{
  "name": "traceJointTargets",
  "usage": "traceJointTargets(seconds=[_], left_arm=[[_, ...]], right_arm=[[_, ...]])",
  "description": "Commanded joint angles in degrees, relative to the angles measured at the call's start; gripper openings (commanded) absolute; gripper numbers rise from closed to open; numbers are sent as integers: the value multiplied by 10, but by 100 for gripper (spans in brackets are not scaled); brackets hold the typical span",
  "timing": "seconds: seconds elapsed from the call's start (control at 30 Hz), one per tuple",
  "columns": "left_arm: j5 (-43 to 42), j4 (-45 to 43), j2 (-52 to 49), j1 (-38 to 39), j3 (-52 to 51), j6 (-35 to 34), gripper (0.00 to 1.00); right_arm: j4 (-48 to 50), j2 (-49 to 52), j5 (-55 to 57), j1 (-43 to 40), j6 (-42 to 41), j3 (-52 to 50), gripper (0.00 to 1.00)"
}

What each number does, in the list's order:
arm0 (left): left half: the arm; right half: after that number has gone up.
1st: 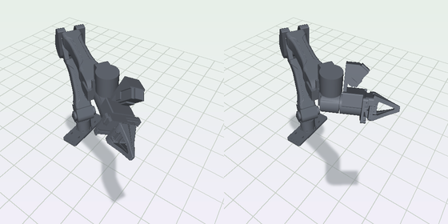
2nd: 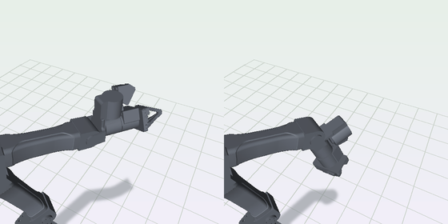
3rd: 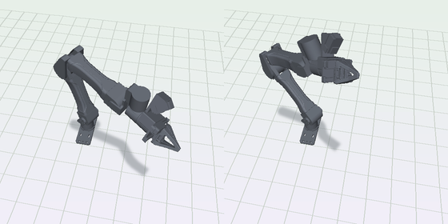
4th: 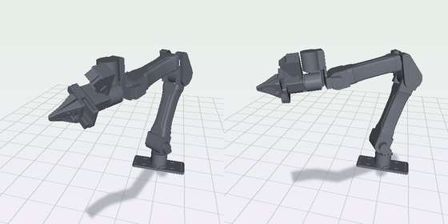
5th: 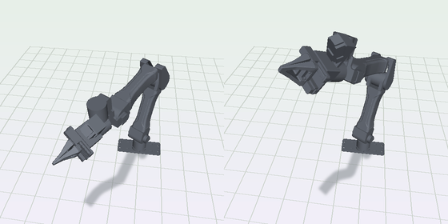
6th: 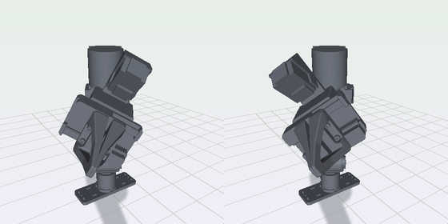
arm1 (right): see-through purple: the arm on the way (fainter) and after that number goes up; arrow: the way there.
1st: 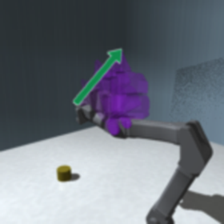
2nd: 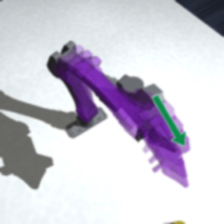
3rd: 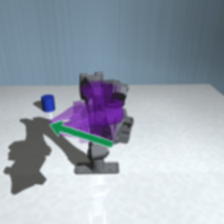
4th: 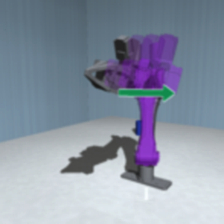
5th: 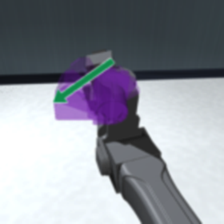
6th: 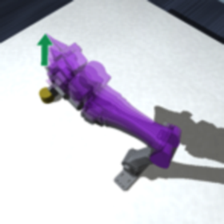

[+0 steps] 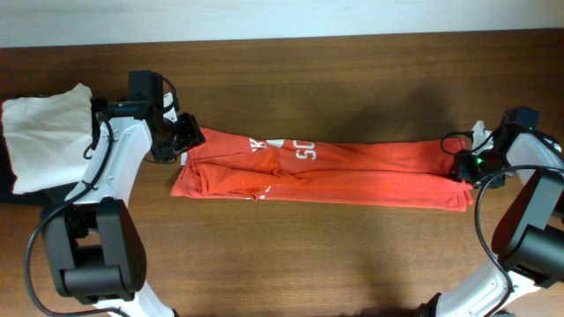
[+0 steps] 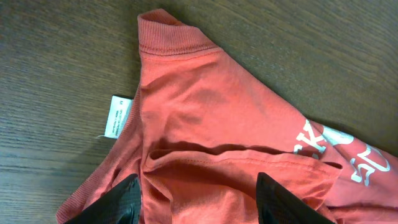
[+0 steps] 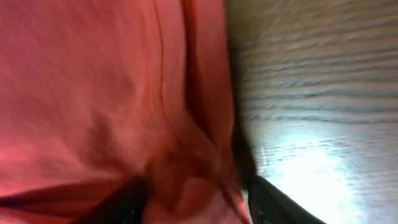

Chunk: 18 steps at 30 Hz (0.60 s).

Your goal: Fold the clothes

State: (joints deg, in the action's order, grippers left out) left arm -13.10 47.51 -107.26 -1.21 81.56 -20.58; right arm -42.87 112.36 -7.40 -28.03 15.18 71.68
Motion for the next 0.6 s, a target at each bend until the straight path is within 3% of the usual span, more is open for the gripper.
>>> traceJointTargets(seconds=[0.0,0.13,0.3,0.57], left_arm=[[-6,2,6,-1,8,9,59],[-6,1,6,-1,8,9,59],[-6,2,6,-1,8,9,59],[-3,8,6,-1,8,9,64]], right_arm=[[-4,13,-11,3,-7,-11,29],[-10,13,-18,3,-28,-11,4],[-26,12,-26,3,-70,-3,4],[-135,-7,-32,35,-129,73,4]])
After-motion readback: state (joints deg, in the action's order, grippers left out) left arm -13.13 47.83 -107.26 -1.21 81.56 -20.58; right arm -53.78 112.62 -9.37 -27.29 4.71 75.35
